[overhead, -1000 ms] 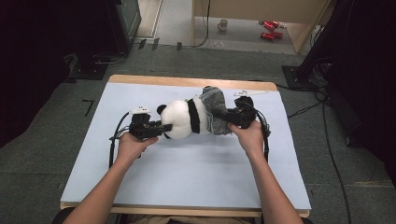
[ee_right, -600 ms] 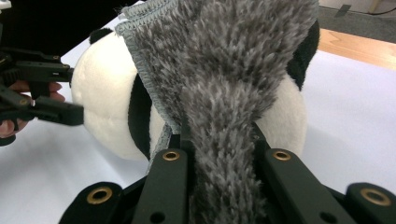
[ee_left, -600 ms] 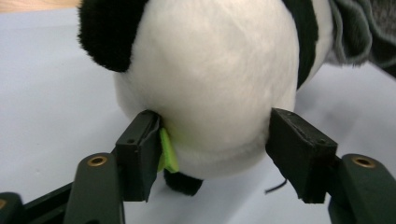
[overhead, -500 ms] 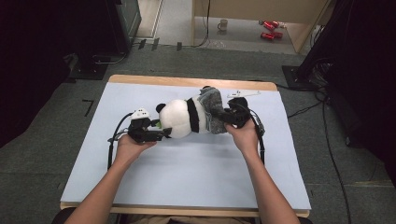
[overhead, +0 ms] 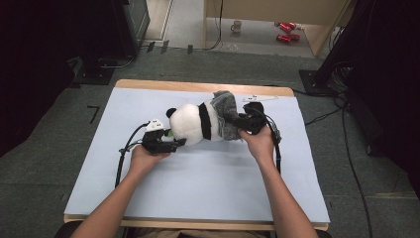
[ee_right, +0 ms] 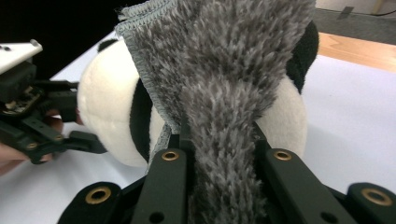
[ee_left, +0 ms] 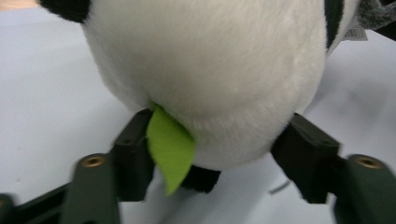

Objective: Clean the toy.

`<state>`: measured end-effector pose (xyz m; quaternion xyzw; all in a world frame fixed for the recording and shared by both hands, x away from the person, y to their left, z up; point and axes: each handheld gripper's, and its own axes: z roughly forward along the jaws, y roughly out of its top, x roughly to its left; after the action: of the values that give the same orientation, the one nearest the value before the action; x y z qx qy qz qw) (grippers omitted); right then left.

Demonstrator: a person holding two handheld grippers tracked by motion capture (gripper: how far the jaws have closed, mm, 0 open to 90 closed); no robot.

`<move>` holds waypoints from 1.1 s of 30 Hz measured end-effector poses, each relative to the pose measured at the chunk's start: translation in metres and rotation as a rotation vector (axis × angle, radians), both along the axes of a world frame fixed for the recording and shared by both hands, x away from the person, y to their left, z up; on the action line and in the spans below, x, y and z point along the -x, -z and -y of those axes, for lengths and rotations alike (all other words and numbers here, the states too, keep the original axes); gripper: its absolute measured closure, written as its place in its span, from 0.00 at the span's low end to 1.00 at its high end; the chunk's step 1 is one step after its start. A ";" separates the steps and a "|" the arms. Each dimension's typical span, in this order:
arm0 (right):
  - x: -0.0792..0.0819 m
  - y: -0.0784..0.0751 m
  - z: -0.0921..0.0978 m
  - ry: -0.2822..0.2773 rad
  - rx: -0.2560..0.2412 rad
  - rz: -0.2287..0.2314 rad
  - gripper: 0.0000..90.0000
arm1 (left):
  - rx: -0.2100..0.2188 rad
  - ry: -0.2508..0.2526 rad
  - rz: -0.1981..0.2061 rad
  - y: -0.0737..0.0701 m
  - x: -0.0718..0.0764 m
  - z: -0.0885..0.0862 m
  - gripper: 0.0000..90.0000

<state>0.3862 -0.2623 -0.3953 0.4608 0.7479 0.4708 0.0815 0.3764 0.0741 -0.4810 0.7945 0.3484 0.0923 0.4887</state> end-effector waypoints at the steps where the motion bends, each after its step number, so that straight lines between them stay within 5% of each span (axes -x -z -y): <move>1: 0.000 0.000 0.000 -0.001 -0.003 0.003 0.86 | 0.002 -0.001 0.001 -0.001 0.001 0.000 0.52; 7: 0.002 -0.006 0.002 0.010 -0.020 0.006 0.85 | 0.046 -0.004 -0.087 -0.008 0.001 -0.003 0.73; 12: 0.007 -0.017 -0.001 -0.005 -0.038 0.007 0.86 | 0.119 0.013 -0.202 -0.015 0.000 -0.007 0.78; 18: 0.017 -0.029 -0.026 -0.094 -0.075 0.016 0.86 | 0.162 0.065 -0.275 -0.028 0.006 -0.008 0.80; 21: 0.024 -0.030 -0.047 -0.163 -0.082 0.006 0.85 | 0.151 0.111 -0.281 -0.034 0.011 -0.006 0.81; 27: 0.039 -0.019 -0.092 -0.285 -0.059 -0.036 0.85 | 0.151 0.098 -0.271 -0.038 0.014 -0.005 0.79; 33: 0.036 0.001 -0.103 -0.283 -0.006 -0.048 0.85 | 0.107 0.077 -0.276 -0.036 0.012 -0.003 0.79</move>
<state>0.3505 -0.1594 -0.3967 0.3624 0.8056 0.4687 -0.0051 0.3642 0.0772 -0.4454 0.7852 0.3859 -0.0551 0.4812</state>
